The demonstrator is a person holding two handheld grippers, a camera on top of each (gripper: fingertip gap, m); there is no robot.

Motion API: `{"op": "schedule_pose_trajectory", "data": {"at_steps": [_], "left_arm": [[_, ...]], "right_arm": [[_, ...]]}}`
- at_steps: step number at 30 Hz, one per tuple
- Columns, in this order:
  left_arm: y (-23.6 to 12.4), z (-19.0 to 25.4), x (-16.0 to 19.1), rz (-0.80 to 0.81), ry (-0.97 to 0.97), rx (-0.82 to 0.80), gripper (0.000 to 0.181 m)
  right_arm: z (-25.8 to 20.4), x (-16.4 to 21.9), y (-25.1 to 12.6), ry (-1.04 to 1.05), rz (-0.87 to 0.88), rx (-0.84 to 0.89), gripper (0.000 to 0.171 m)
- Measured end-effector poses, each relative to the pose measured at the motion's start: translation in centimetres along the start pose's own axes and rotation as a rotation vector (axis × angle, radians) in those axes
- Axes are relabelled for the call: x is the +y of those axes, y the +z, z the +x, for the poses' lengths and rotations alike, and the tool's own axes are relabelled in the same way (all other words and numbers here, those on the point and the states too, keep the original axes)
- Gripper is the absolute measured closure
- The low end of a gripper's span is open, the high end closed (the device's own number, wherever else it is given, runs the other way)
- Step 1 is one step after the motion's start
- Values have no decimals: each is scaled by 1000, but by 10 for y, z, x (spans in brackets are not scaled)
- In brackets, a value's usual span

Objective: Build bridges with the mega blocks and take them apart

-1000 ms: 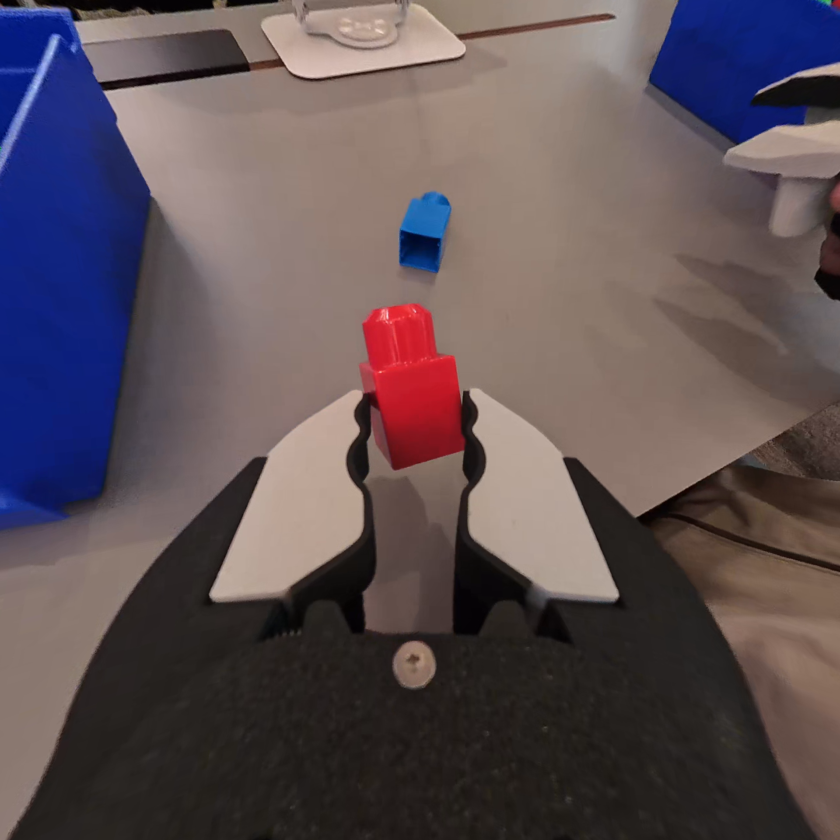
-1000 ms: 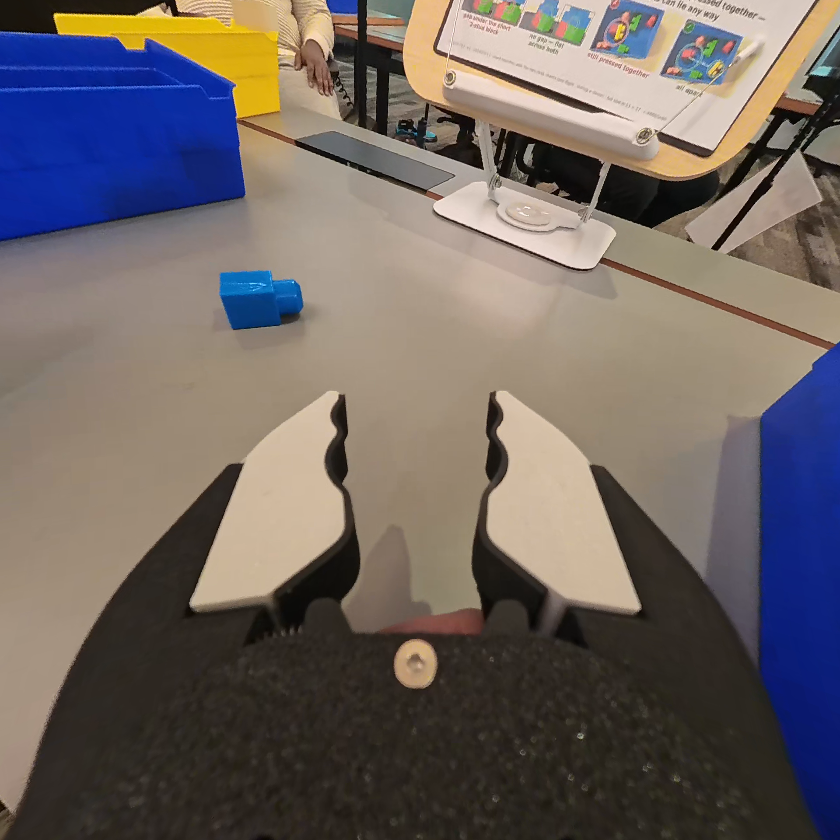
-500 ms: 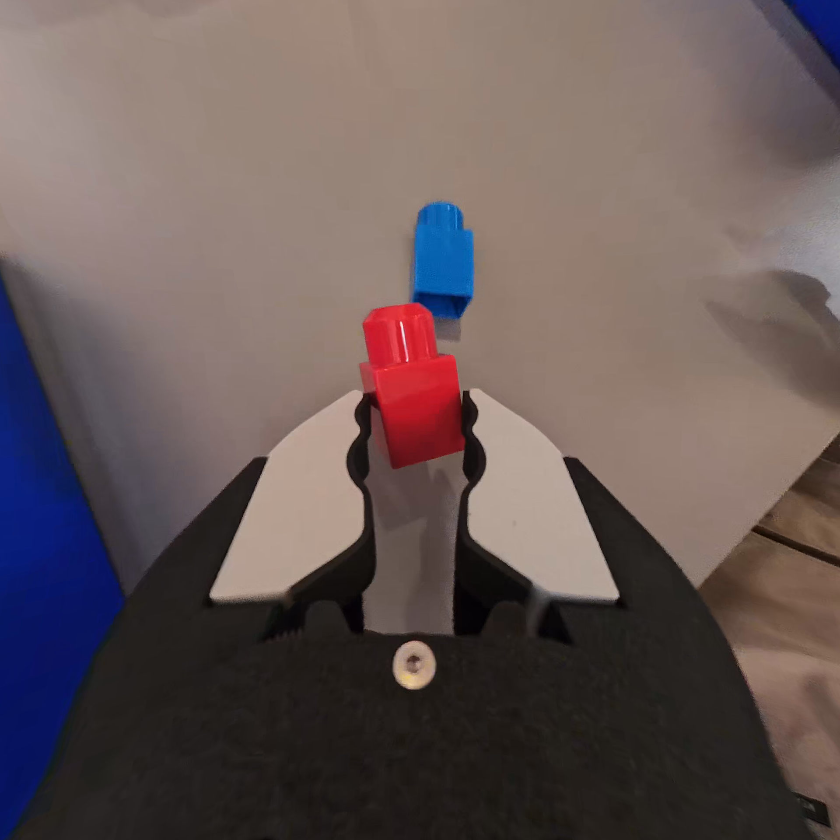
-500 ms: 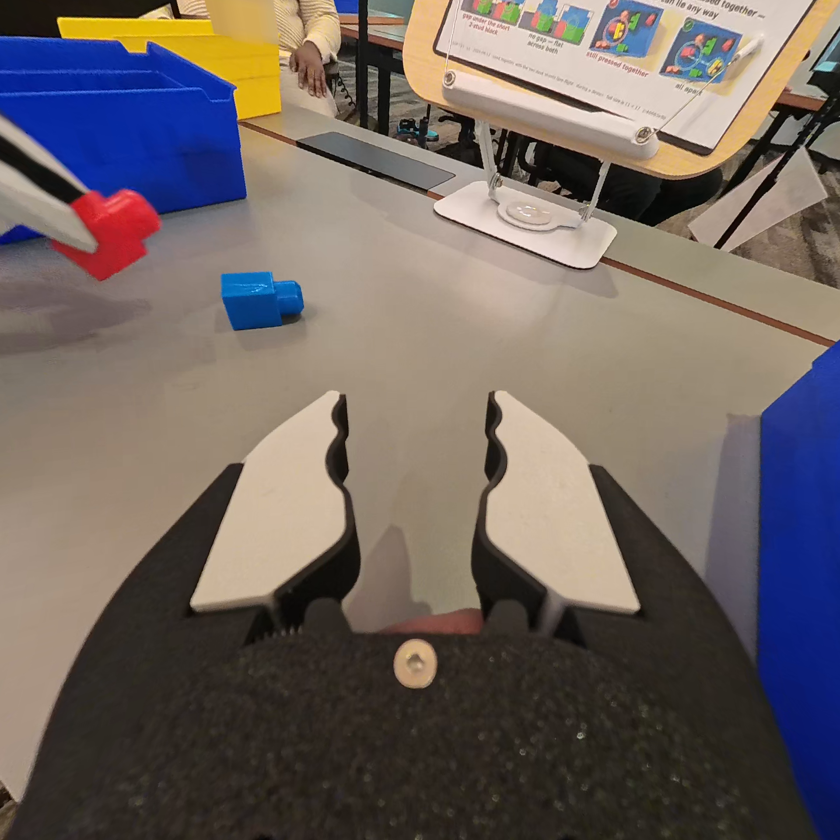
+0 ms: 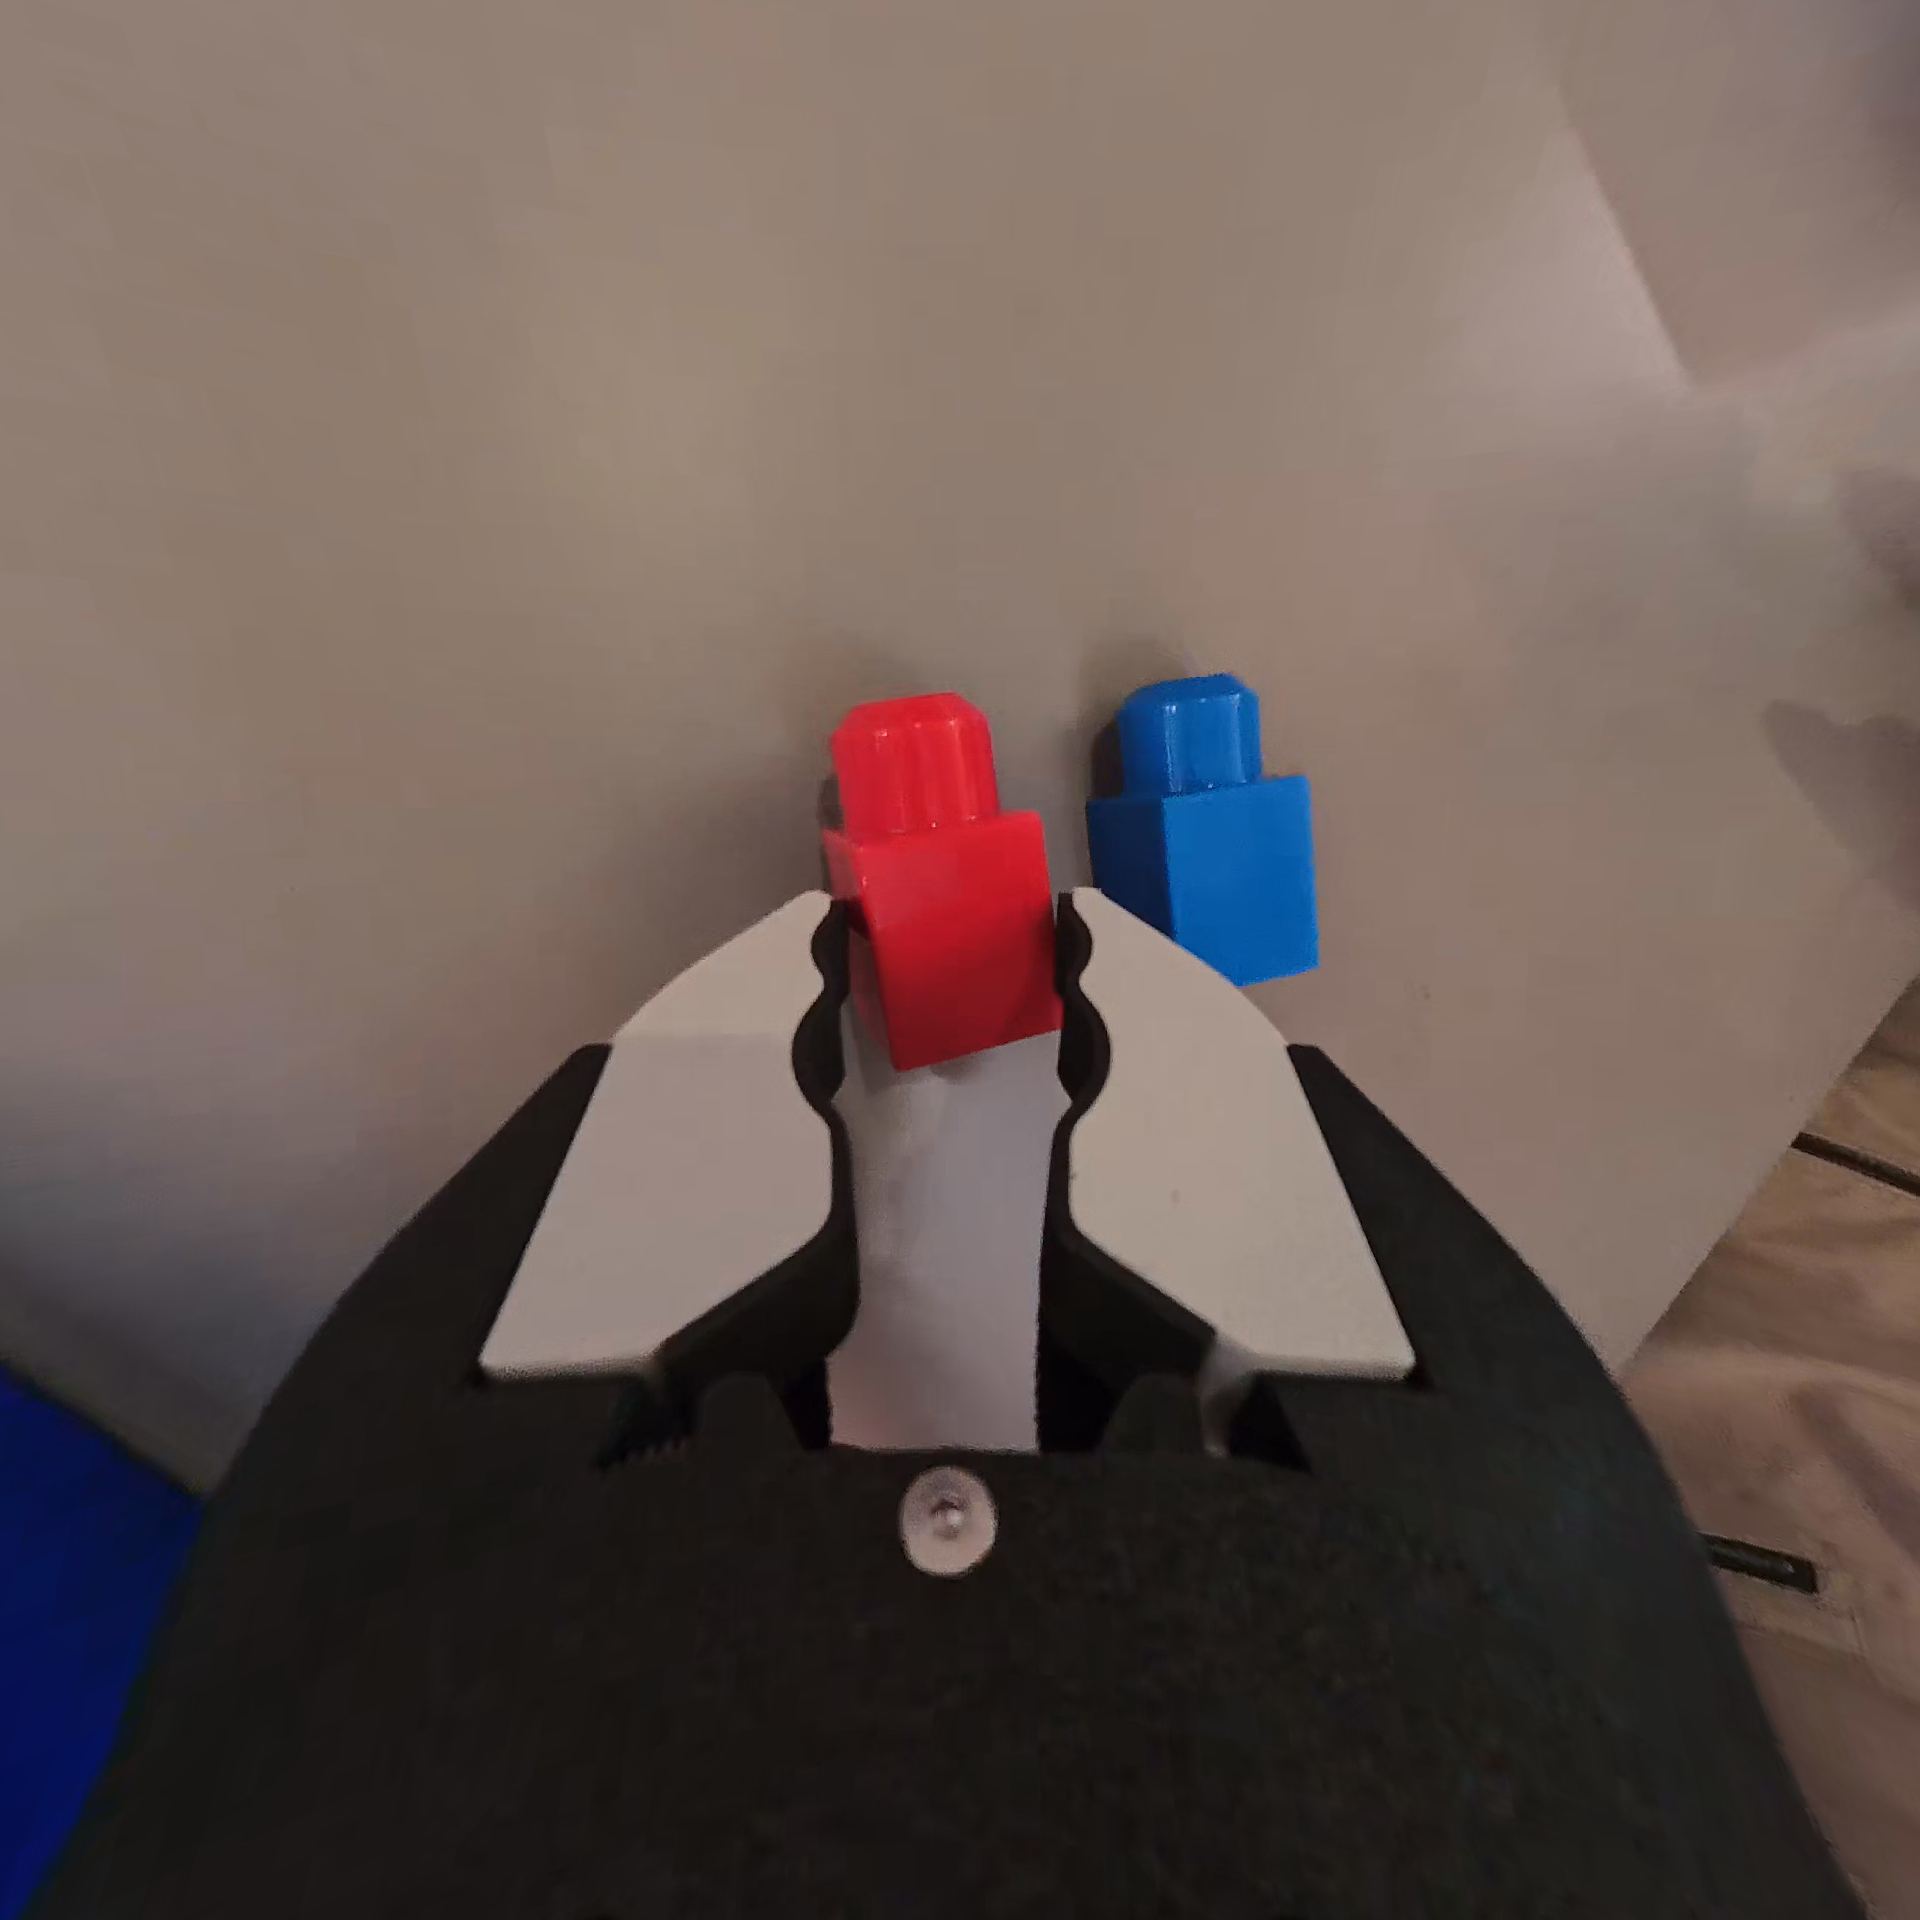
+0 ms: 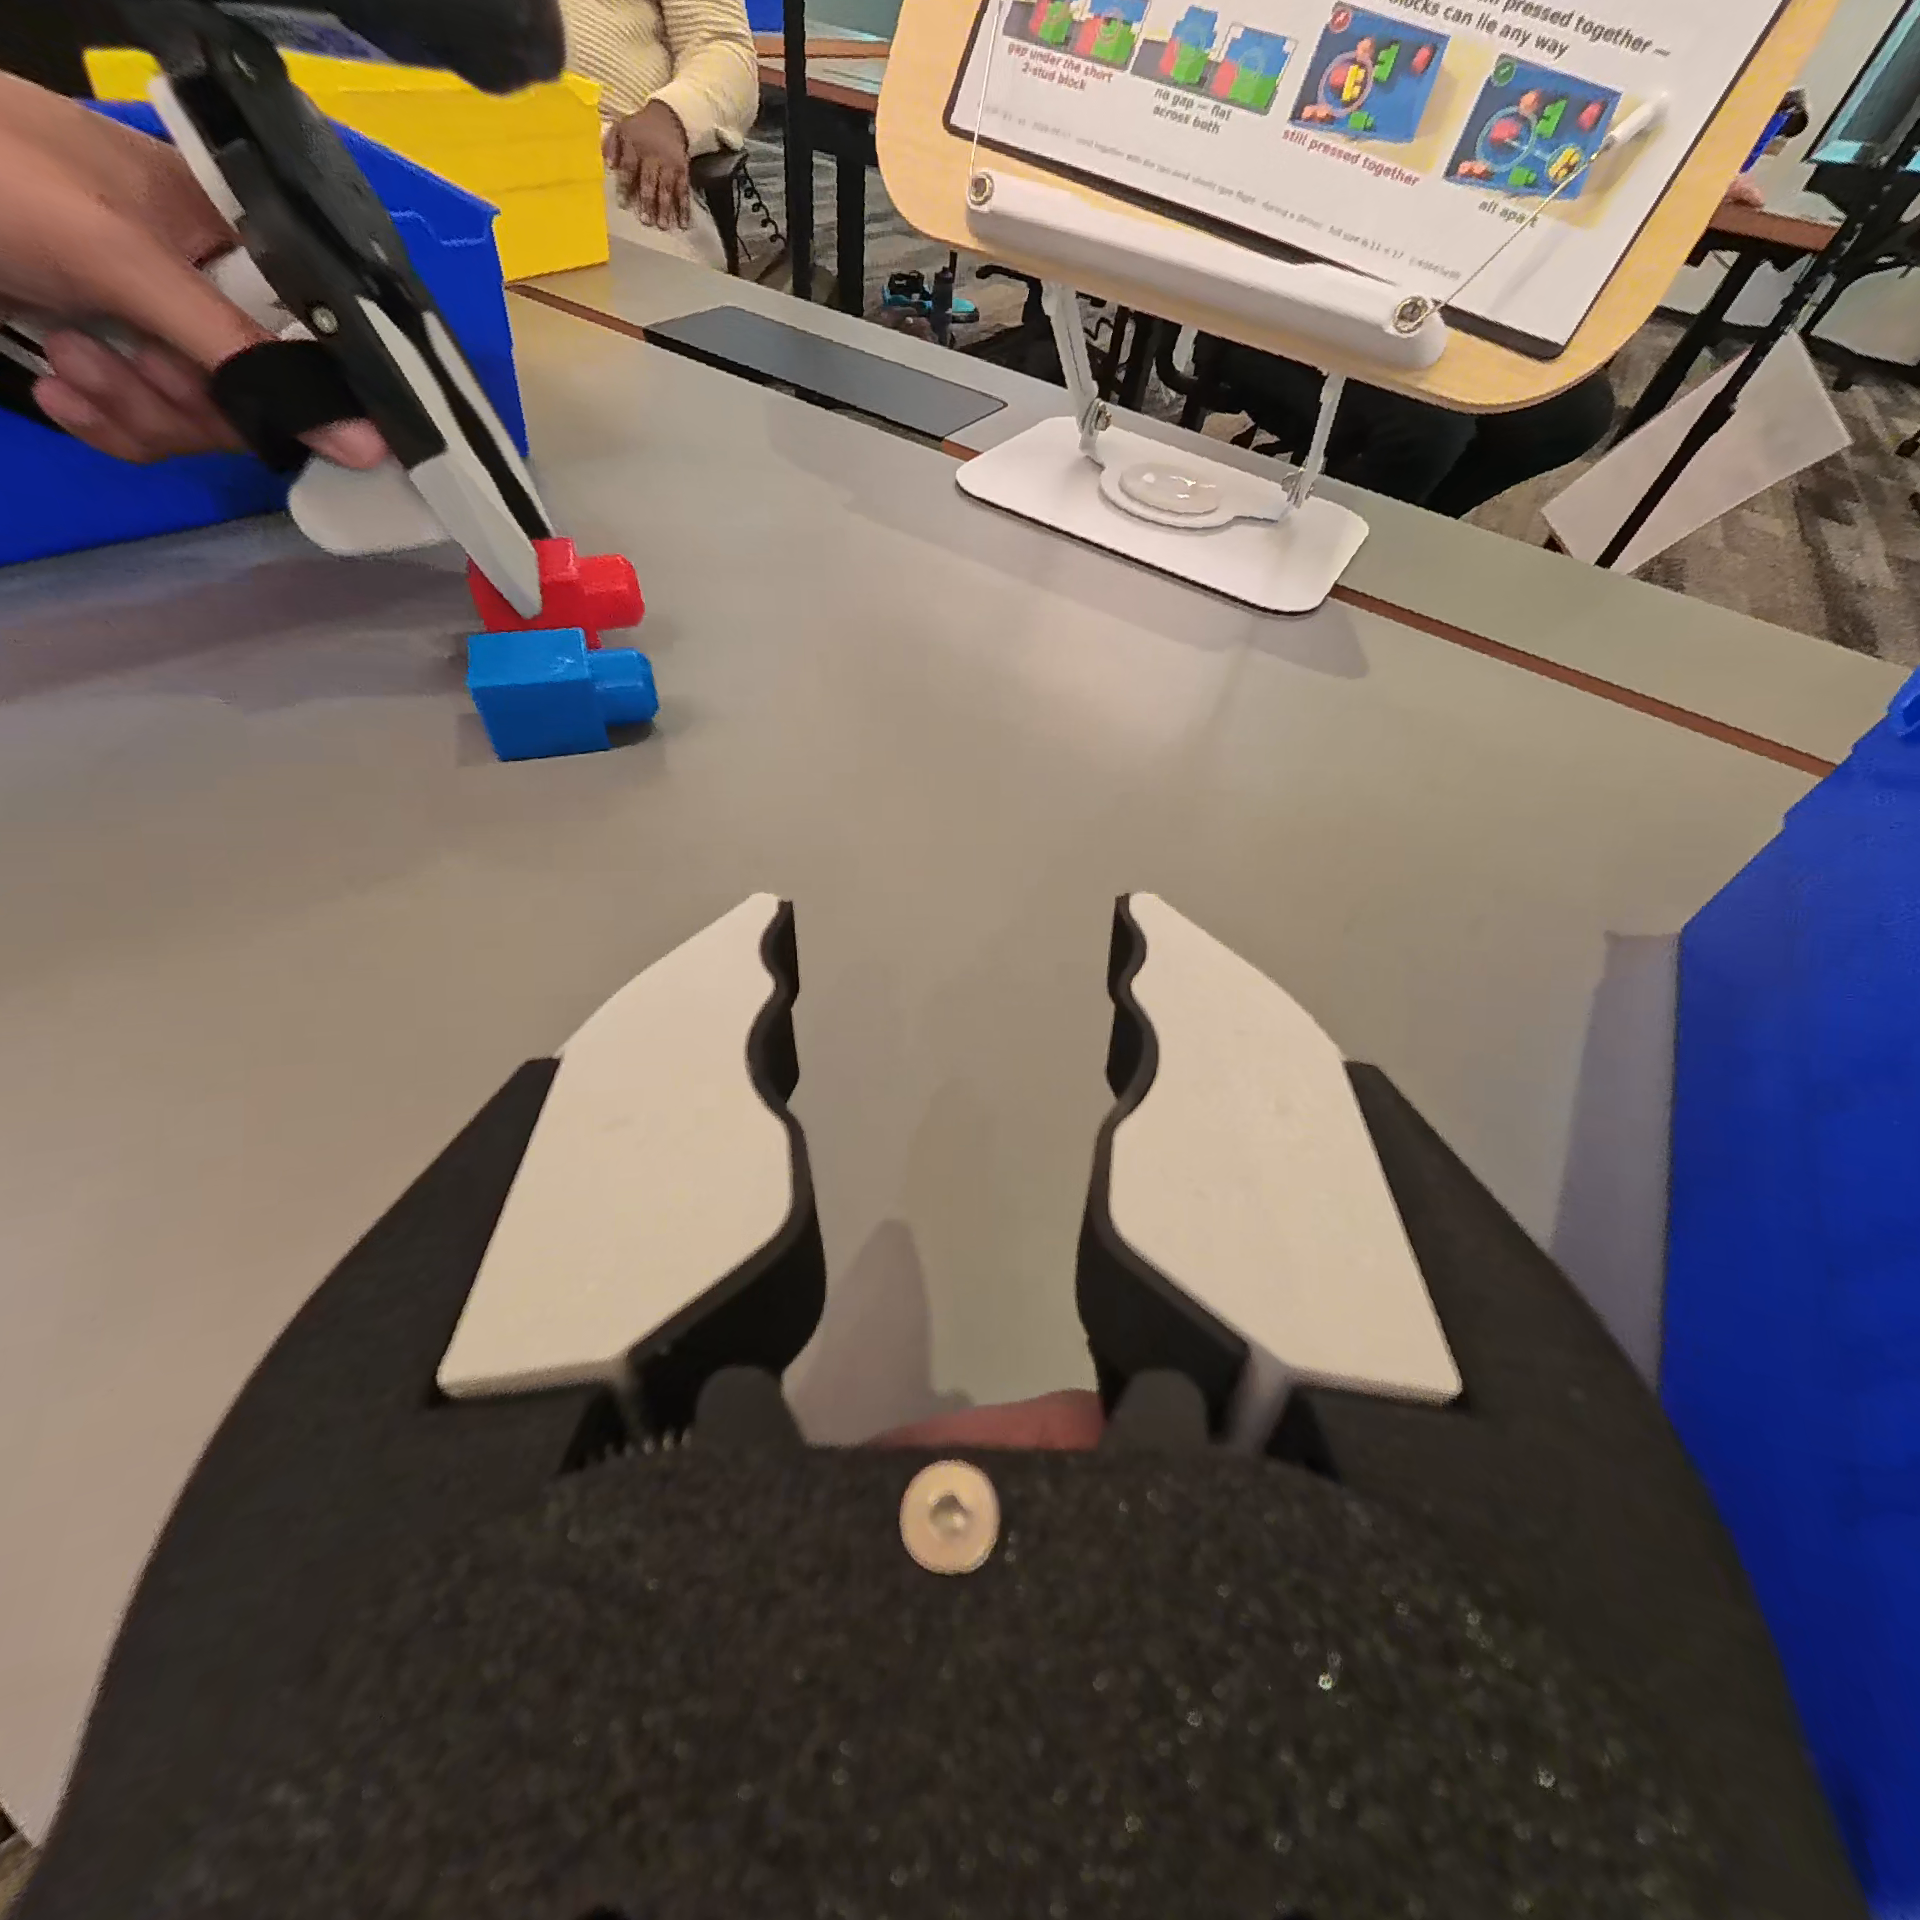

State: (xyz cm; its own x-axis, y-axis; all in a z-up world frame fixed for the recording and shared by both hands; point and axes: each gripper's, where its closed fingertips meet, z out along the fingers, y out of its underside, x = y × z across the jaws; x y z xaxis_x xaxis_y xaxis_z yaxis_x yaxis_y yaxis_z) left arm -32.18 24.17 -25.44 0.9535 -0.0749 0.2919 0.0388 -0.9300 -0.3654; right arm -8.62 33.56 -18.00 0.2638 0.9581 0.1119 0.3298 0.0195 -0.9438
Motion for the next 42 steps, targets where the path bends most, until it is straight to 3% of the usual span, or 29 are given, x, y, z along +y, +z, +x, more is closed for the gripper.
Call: {"op": "schedule_pose_trajectory", "data": {"at_steps": [7,13,19,27,34,39,42], "left_arm": [[3,12,3,-3,27,84,143],[2,25,2,37,-60,258,143],[-7,31,1,108,-82,292,144],[-14,31,23,155,-91,215,143],[-11,41,24,176,-93,265,143],[-23,35,33,210,-99,161,144],[-44,42,48,297,-20,-30,143]], "right_arm": [[3,1,1,-3,-5,7,114],[1,2,2,-7,-12,5,114],[3,1,1,-7,-8,9,115],[0,1,1,-12,-7,2,116],[-2,-1,0,-17,-4,0,117],[-1,-4,-2,-26,4,7,116],[0,-4,-1,-28,2,9,116]]}}
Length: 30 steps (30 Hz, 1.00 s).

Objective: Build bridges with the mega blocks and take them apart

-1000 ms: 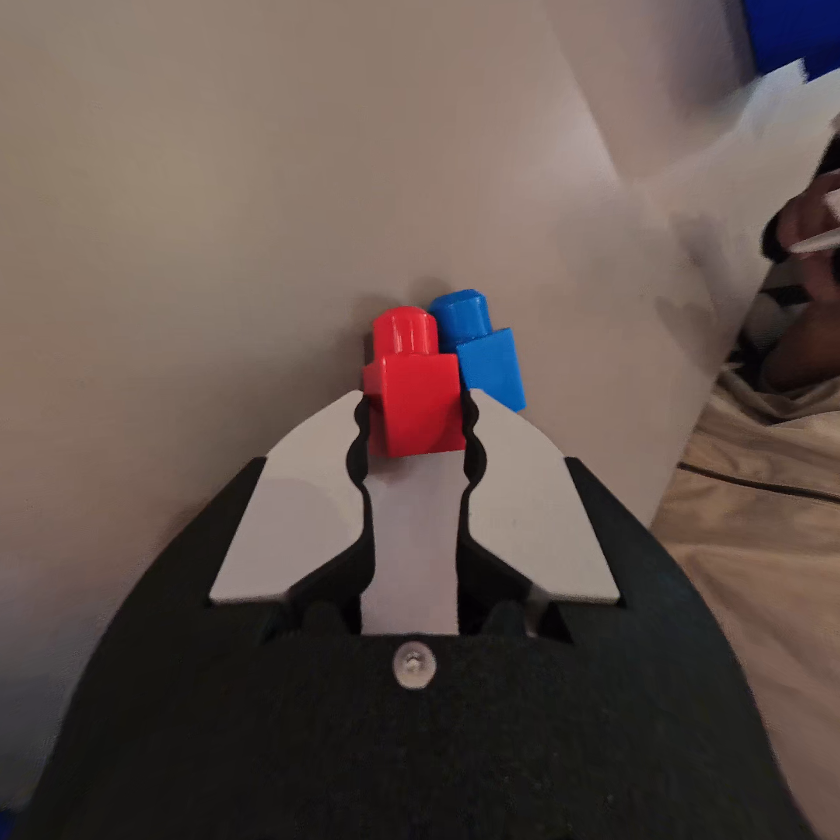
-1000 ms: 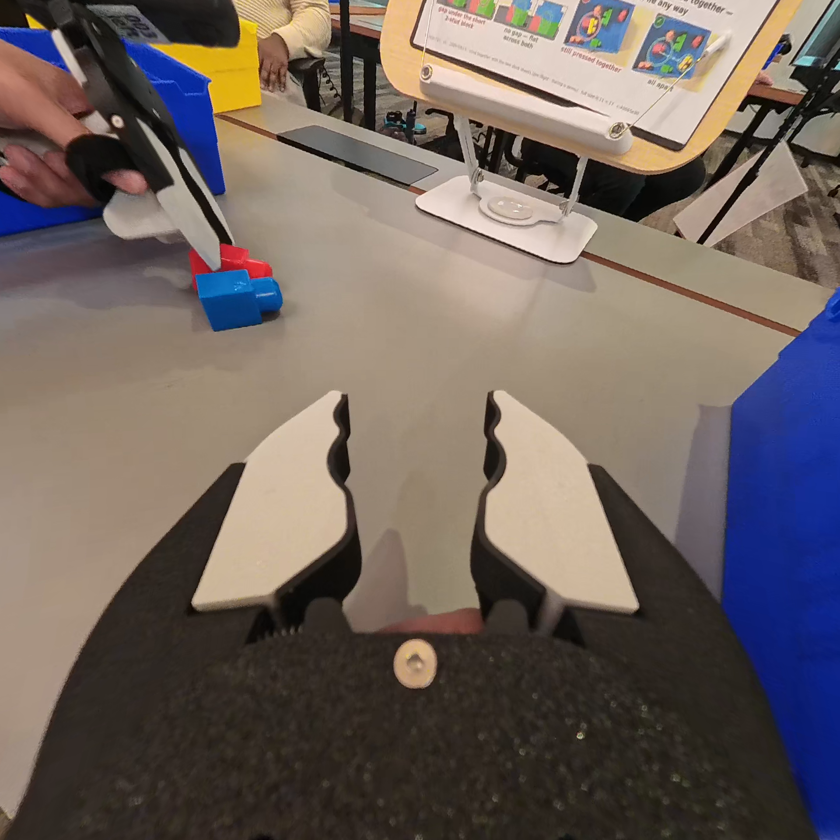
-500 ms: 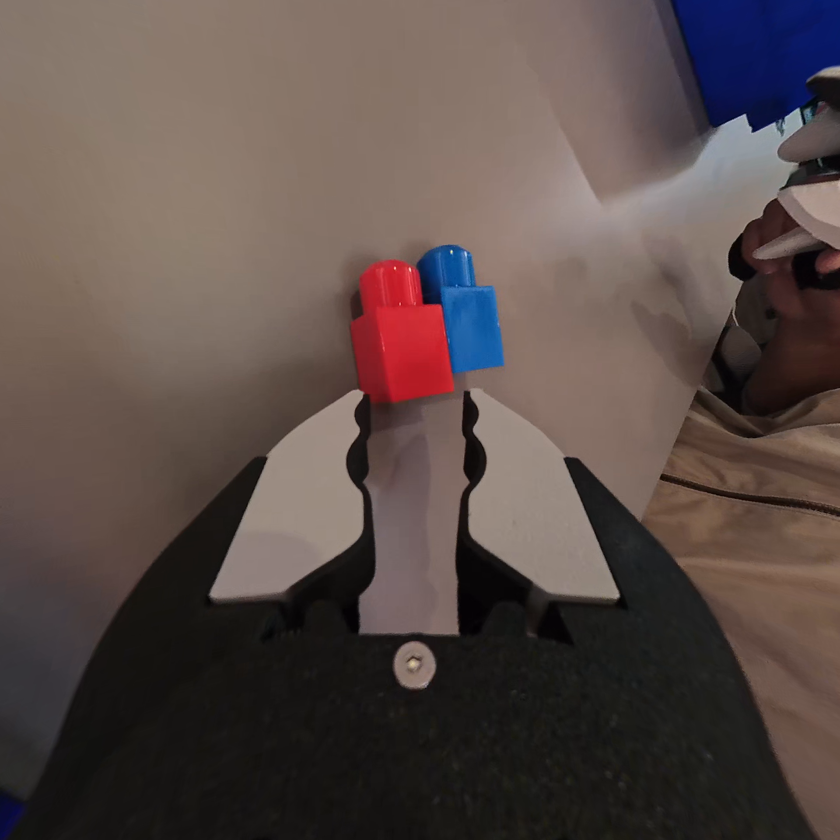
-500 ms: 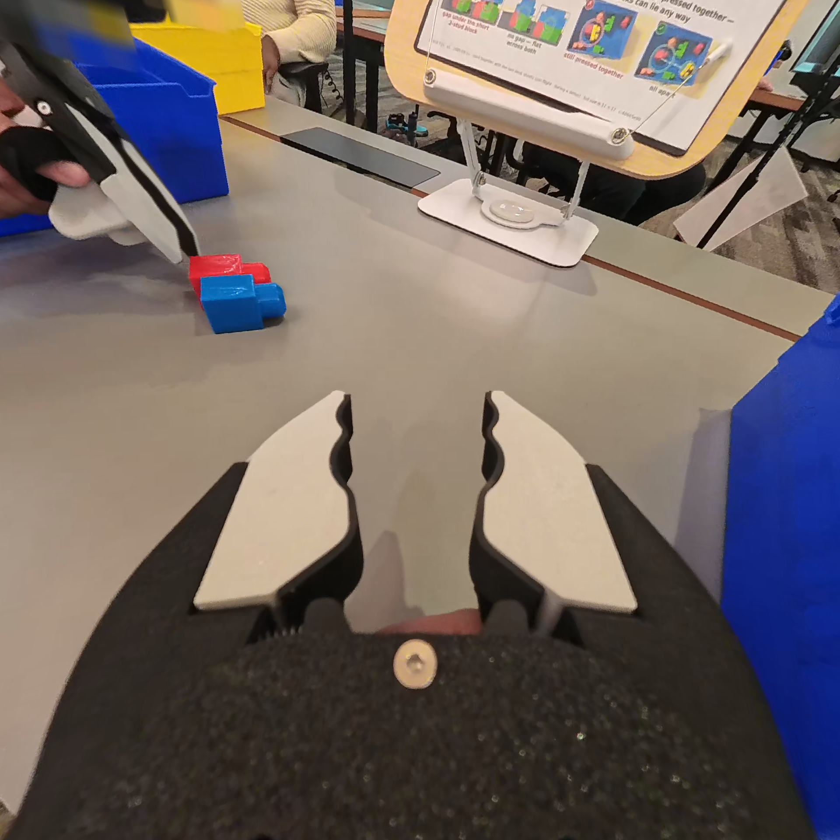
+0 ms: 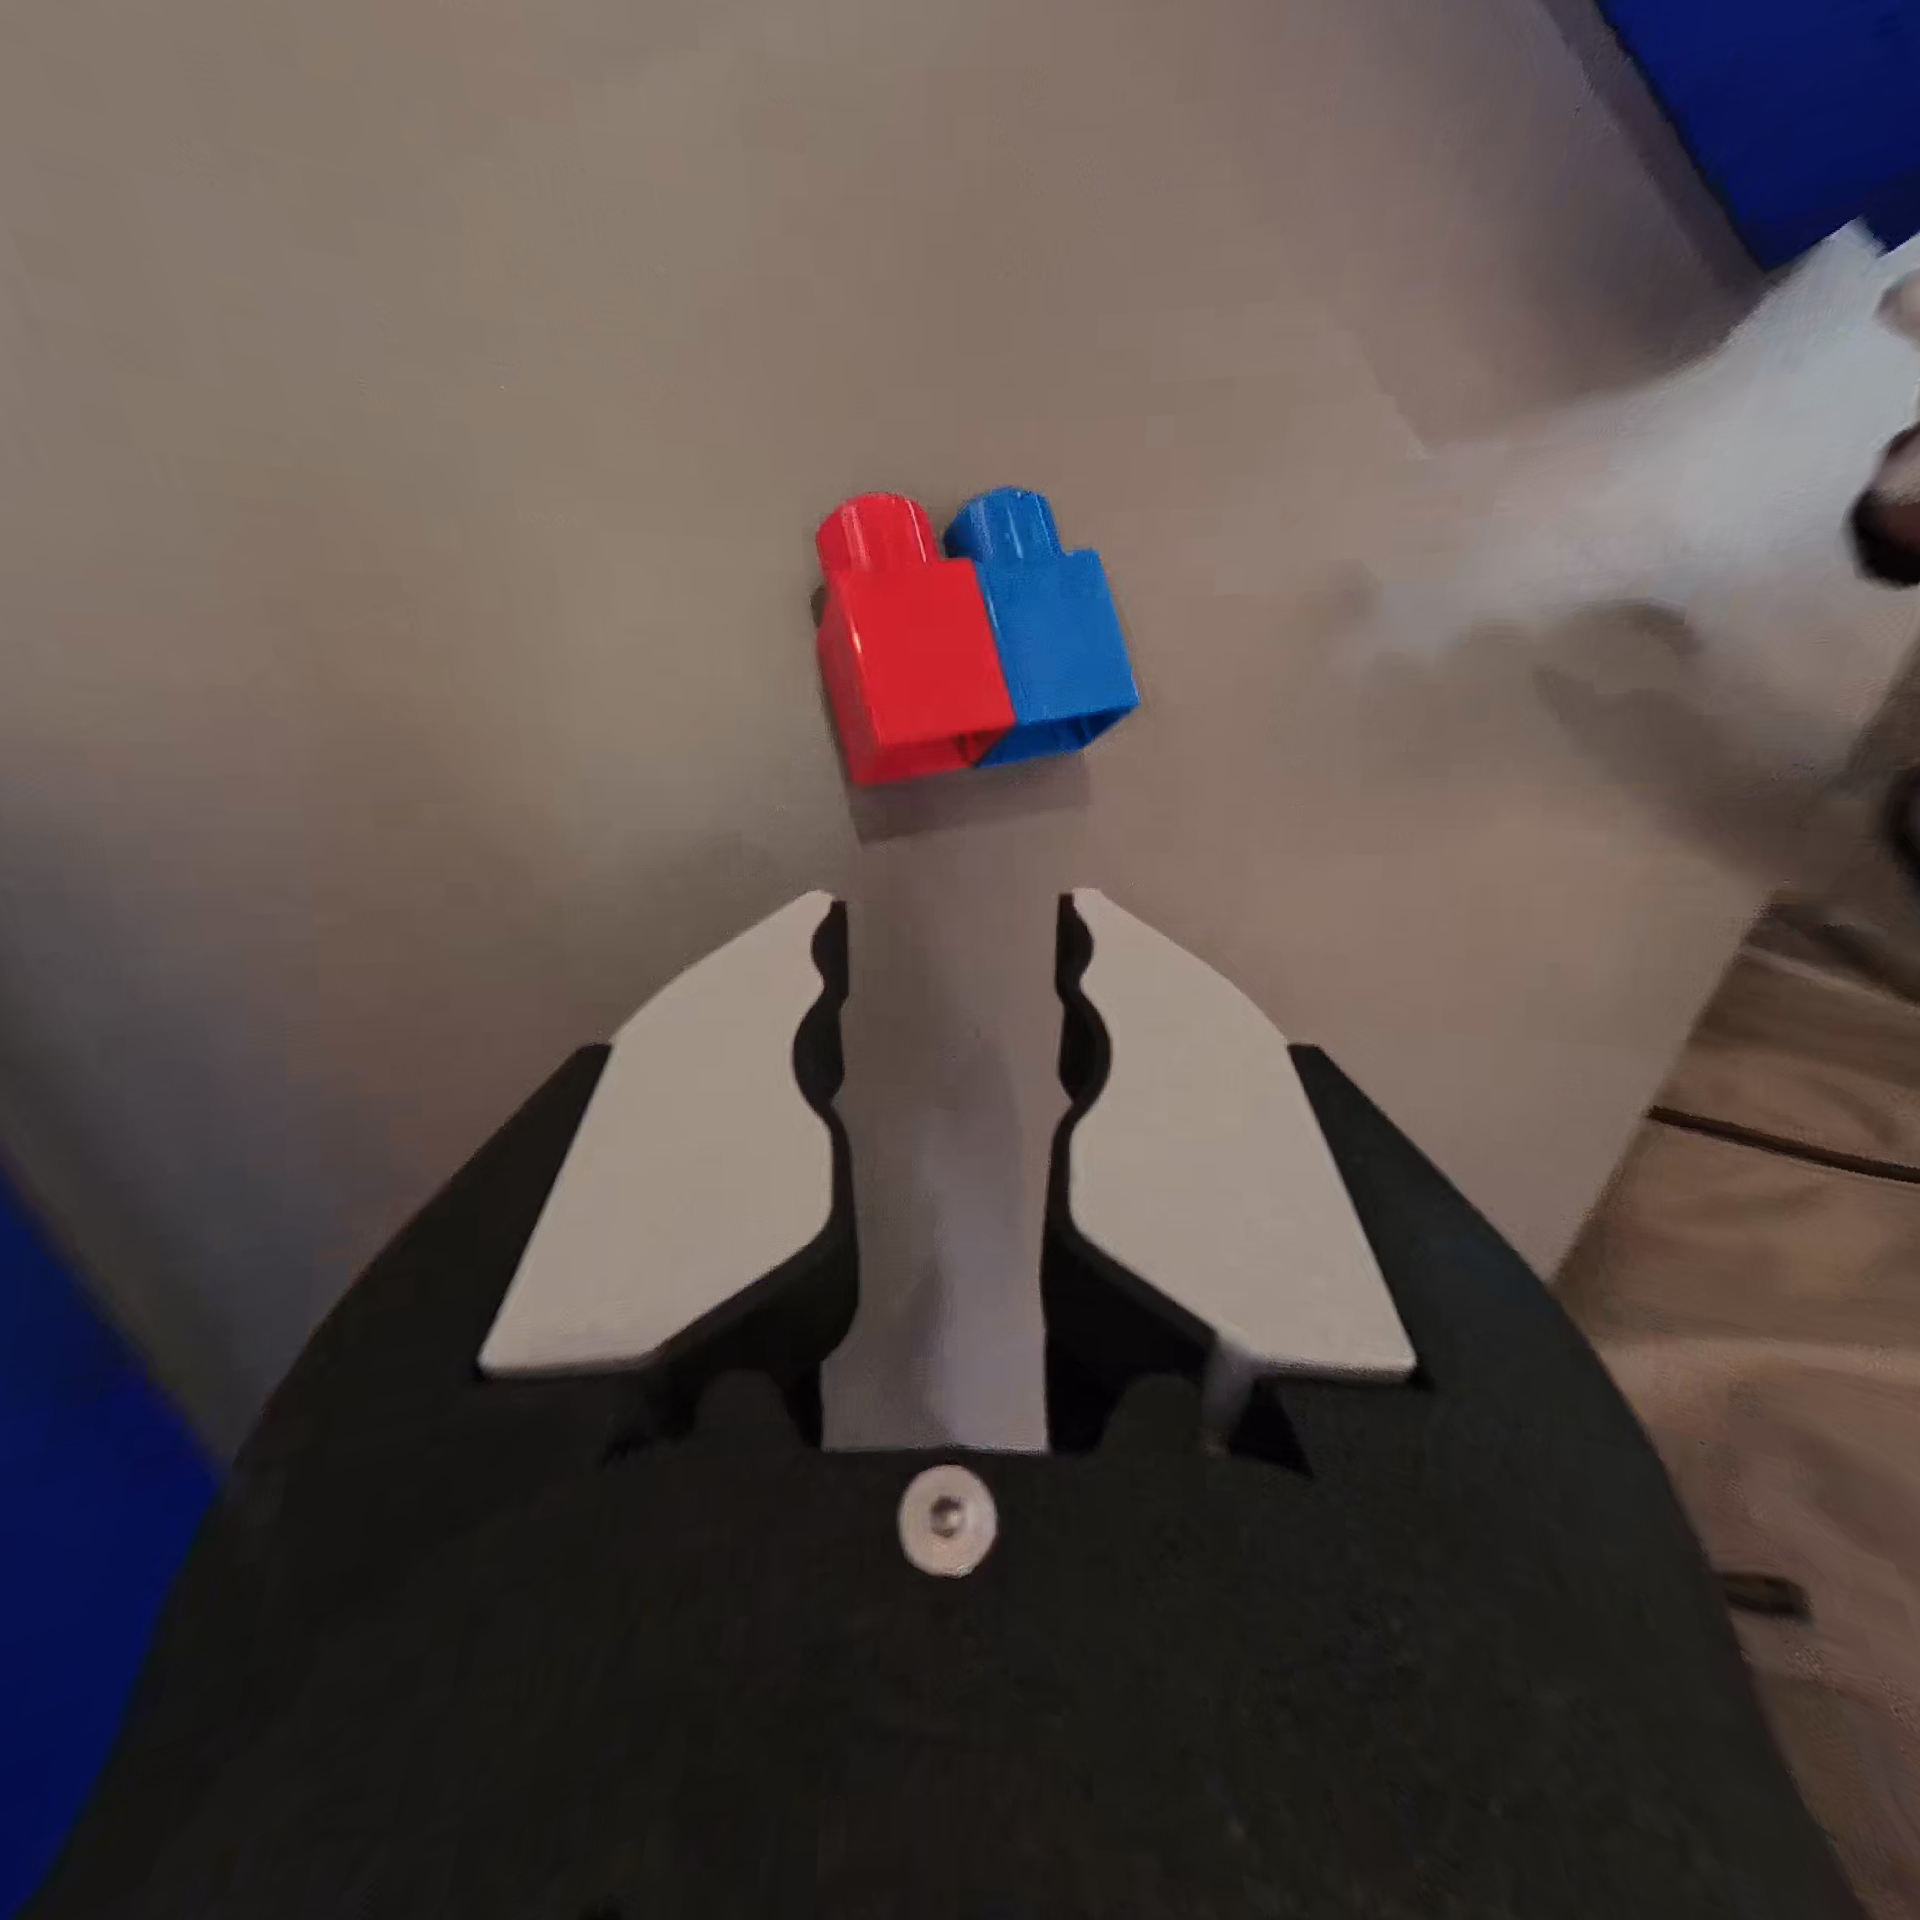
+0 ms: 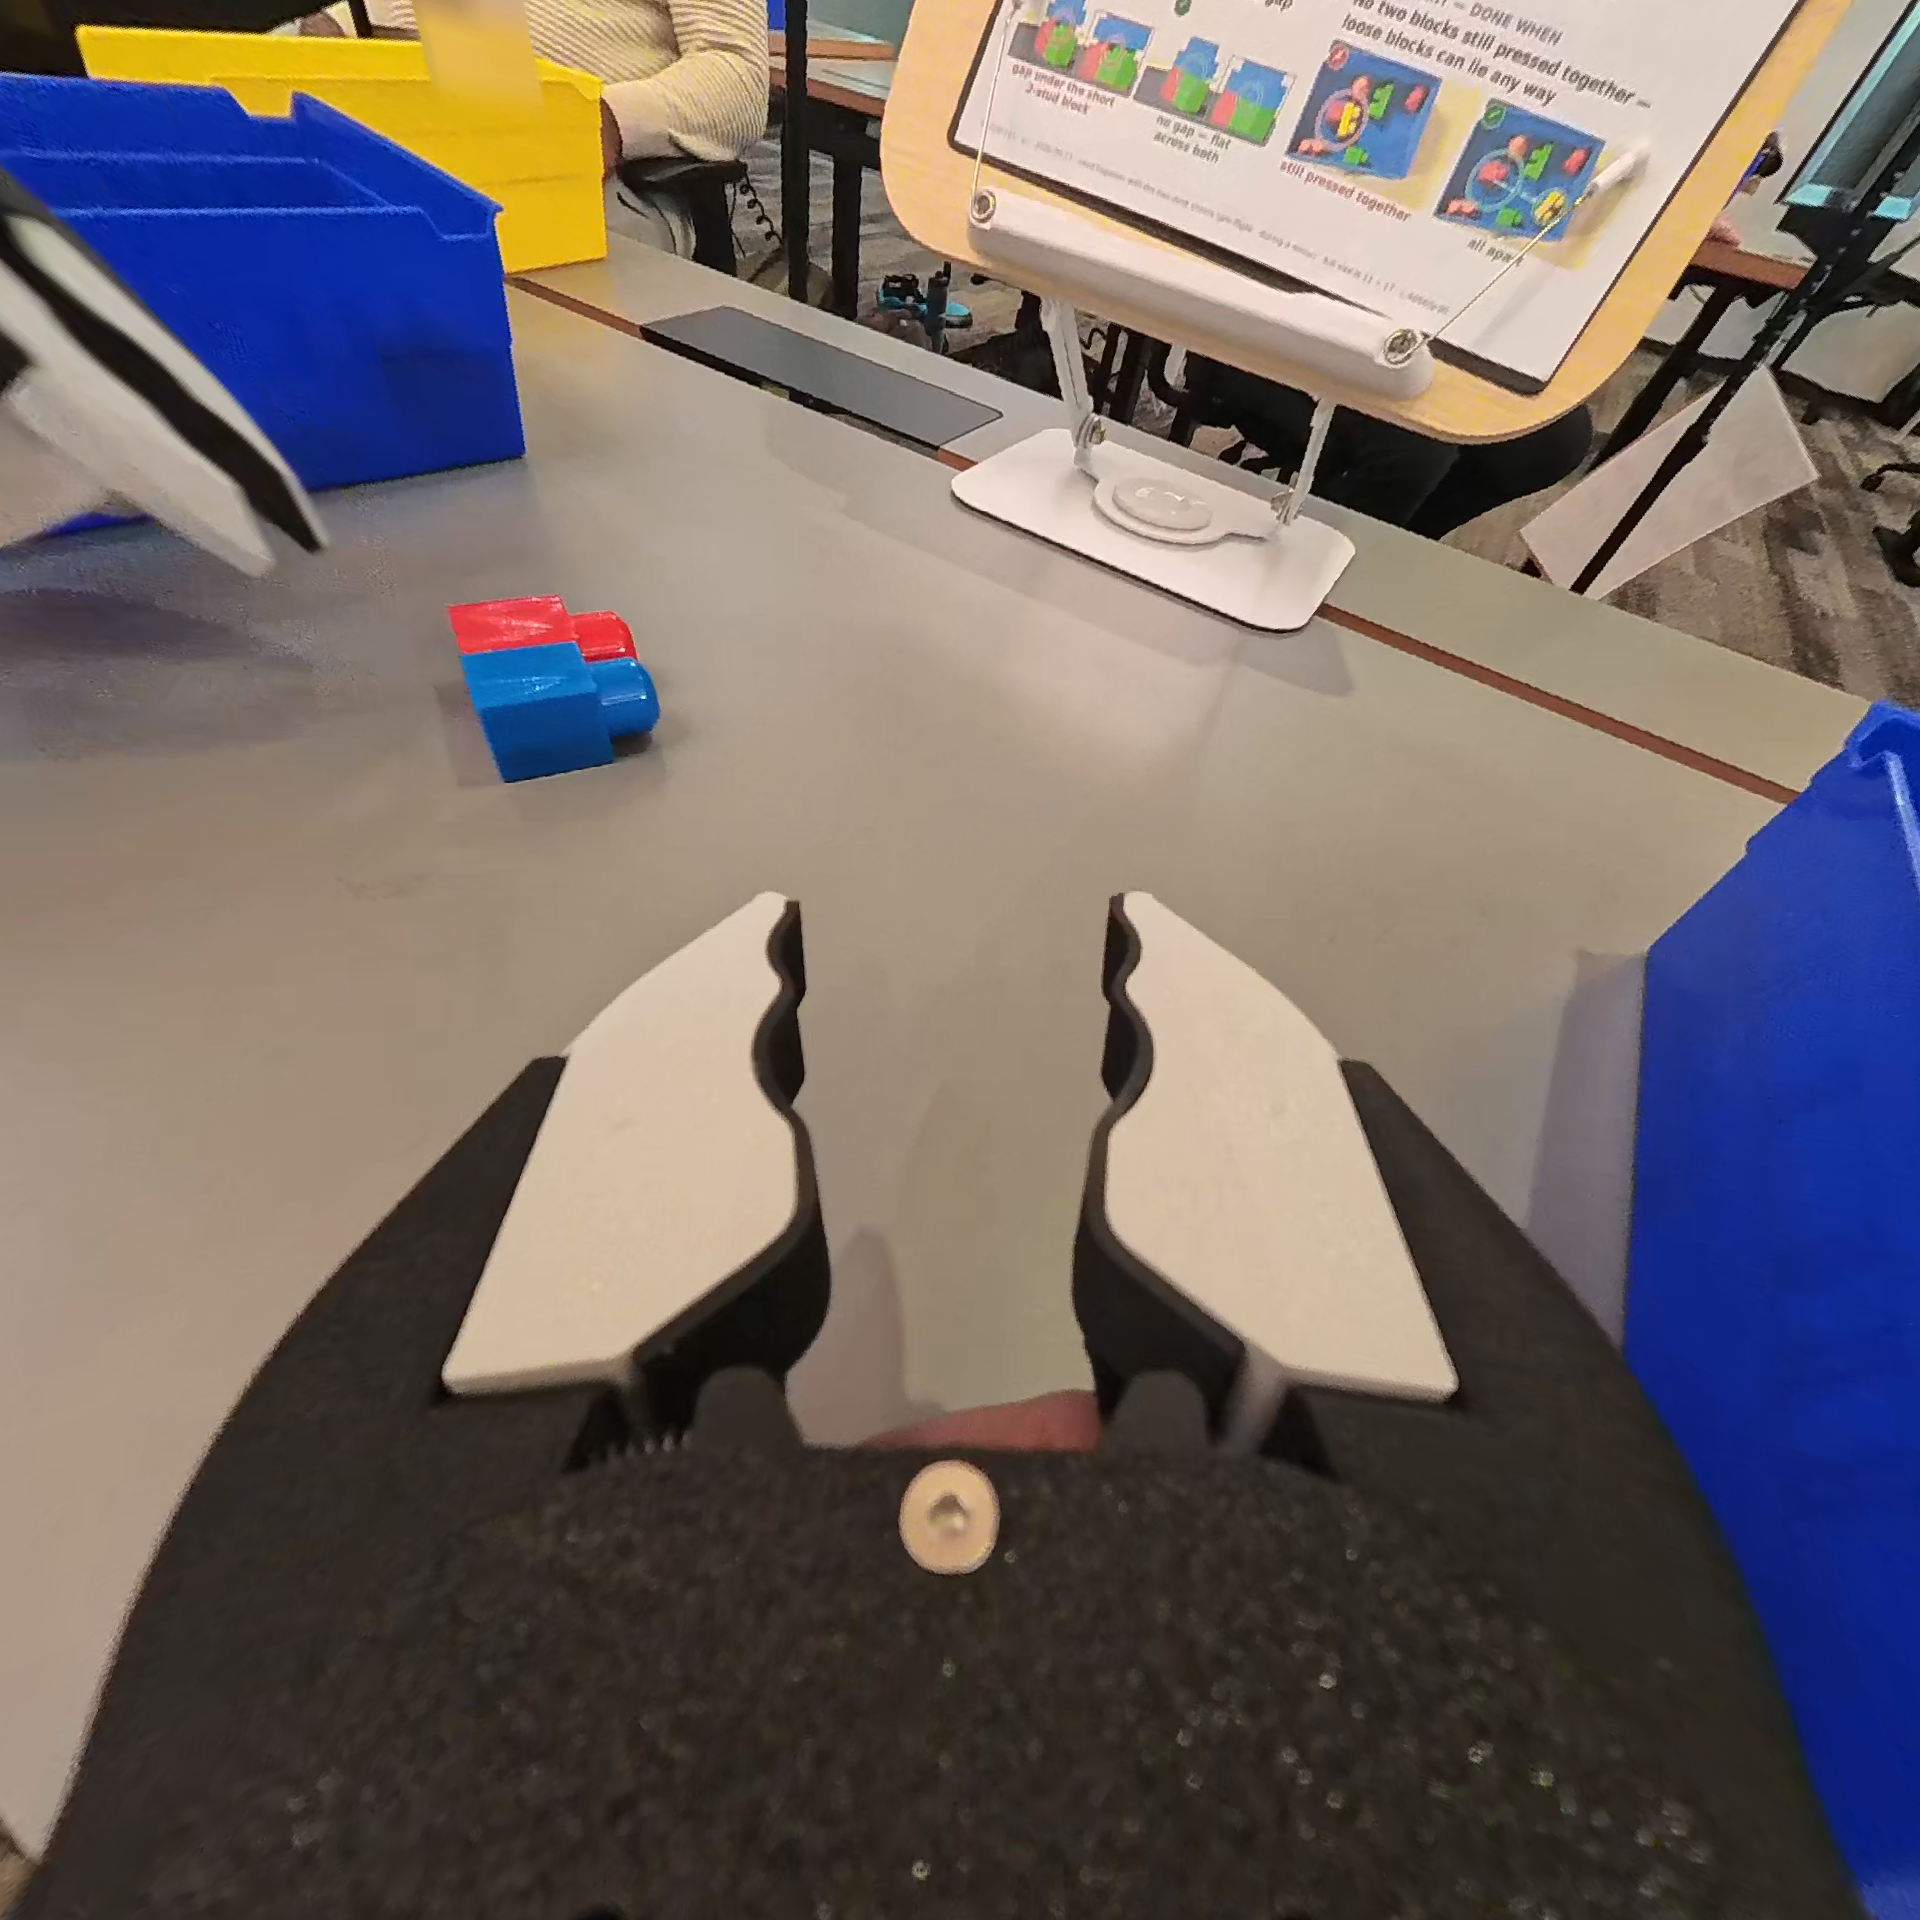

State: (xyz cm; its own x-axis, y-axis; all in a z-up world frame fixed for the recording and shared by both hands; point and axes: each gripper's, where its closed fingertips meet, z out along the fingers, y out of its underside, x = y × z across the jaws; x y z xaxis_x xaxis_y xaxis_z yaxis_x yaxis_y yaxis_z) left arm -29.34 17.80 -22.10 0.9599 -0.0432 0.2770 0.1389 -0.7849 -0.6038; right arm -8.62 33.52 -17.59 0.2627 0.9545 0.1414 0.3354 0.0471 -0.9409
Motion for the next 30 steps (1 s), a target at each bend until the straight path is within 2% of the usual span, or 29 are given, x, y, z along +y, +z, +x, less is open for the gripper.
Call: {"op": "schedule_pose_trajectory", "data": {"at_steps": [3,5,8,10,12,18,30], "left_arm": [[-28,14,6,164,136,-232,132],[-46,25,9,313,154,-367,120],[-66,43,18,515,62,-478,95],[-76,52,23,661,-8,-516,70],[-84,56,28,765,-38,-572,60],[-94,60,47,830,-53,-675,63],[-107,53,52,810,-92,-635,72]], "right_arm": [[2,1,3,-4,-2,1,115],[4,2,5,-6,-7,9,113],[5,3,7,-1,-13,14,110],[5,4,7,8,-12,16,108],[3,5,7,16,-15,16,104],[-6,11,8,15,-36,4,104],[-16,9,16,11,-44,-23,107]]}}
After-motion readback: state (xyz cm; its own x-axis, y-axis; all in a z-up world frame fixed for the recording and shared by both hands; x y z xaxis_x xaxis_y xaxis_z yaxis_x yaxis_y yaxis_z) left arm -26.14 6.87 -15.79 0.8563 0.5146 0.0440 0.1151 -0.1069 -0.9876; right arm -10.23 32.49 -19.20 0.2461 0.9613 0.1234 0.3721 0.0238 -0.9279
